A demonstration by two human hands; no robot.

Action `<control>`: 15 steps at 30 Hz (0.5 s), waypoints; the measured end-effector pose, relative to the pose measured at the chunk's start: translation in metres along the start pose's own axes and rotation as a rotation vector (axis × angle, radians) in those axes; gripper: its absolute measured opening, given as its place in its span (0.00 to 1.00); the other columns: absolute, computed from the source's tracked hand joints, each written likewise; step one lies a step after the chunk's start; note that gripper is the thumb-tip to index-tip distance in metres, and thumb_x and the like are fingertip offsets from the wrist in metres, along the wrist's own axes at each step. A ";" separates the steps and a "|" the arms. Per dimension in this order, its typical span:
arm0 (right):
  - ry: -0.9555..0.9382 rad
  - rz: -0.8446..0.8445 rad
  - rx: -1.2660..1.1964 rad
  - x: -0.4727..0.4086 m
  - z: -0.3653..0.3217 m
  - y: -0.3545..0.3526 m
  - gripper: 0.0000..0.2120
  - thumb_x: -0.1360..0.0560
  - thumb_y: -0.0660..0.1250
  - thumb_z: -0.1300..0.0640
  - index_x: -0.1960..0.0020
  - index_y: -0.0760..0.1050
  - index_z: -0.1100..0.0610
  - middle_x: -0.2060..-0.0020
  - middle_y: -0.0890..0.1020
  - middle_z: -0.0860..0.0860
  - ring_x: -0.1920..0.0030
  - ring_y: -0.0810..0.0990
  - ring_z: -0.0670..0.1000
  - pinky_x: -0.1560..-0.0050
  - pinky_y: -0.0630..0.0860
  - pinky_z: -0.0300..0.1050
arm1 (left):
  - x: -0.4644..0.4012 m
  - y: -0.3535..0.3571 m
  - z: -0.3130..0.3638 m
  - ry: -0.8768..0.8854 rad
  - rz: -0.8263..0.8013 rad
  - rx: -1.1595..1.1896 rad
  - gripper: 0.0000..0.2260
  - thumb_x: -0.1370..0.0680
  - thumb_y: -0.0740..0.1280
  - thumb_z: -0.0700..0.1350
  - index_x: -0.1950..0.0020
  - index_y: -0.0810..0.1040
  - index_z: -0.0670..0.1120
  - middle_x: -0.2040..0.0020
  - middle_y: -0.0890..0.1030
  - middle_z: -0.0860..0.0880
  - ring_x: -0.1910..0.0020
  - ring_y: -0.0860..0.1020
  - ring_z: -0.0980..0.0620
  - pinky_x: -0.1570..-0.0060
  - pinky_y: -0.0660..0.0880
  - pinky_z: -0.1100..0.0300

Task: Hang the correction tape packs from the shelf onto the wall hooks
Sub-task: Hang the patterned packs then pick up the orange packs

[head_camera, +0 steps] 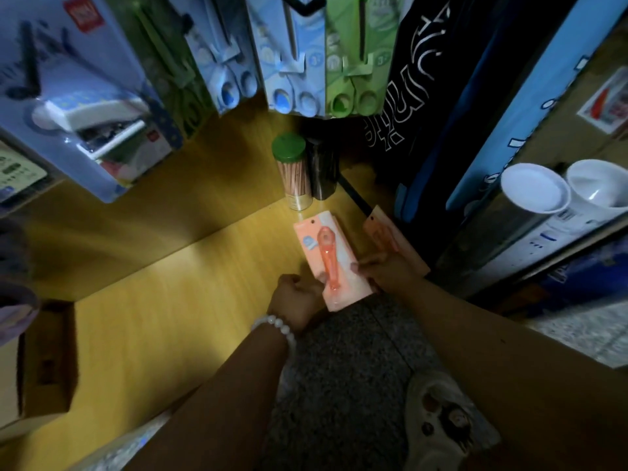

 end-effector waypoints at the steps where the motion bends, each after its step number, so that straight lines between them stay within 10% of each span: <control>1: 0.009 -0.064 -0.030 0.004 -0.001 0.006 0.14 0.26 0.70 0.56 0.46 0.79 0.65 0.64 0.84 0.53 0.67 0.79 0.47 0.68 0.74 0.38 | 0.001 0.001 -0.003 -0.061 -0.029 0.127 0.35 0.29 0.73 0.57 0.31 0.67 0.38 0.40 0.80 0.39 0.43 0.80 0.41 0.40 0.77 0.46; 3: 0.004 -0.201 -0.036 0.011 0.000 0.019 0.08 0.25 0.69 0.57 0.52 0.79 0.62 0.80 0.76 0.47 0.80 0.71 0.42 0.77 0.65 0.35 | -0.001 0.005 -0.010 -0.145 -0.126 0.402 0.30 0.28 0.75 0.53 0.35 0.74 0.35 0.45 0.83 0.39 0.47 0.83 0.40 0.43 0.78 0.44; 6: 0.005 -0.201 -0.083 0.017 0.000 0.023 0.10 0.25 0.69 0.51 0.60 0.79 0.57 0.78 0.76 0.49 0.80 0.71 0.43 0.77 0.65 0.35 | -0.006 0.011 -0.016 -0.211 -0.187 0.684 0.23 0.30 0.76 0.47 0.40 0.79 0.36 0.47 0.84 0.36 0.47 0.83 0.36 0.42 0.75 0.35; 11: -0.140 0.523 0.177 0.007 0.008 -0.041 0.13 0.20 0.59 0.53 0.46 0.78 0.60 0.51 0.81 0.60 0.52 0.80 0.58 0.51 0.77 0.48 | -0.016 0.020 -0.024 -0.205 -0.215 0.711 0.19 0.28 0.74 0.45 0.40 0.79 0.38 0.46 0.84 0.37 0.46 0.82 0.37 0.41 0.75 0.35; 15: -0.070 0.667 0.401 0.002 0.017 -0.060 0.15 0.19 0.56 0.55 0.38 0.74 0.62 0.42 0.76 0.62 0.46 0.78 0.61 0.51 0.73 0.46 | -0.021 0.028 -0.032 -0.223 -0.235 0.740 0.14 0.26 0.73 0.43 0.43 0.80 0.39 0.47 0.84 0.38 0.50 0.83 0.39 0.44 0.77 0.39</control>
Point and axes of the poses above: each hand's wrist, its own x-axis away from the middle knuckle, its own y-axis out of the palm, z = x × y, the point moved 6 cm from there along -x, towards the middle knuckle
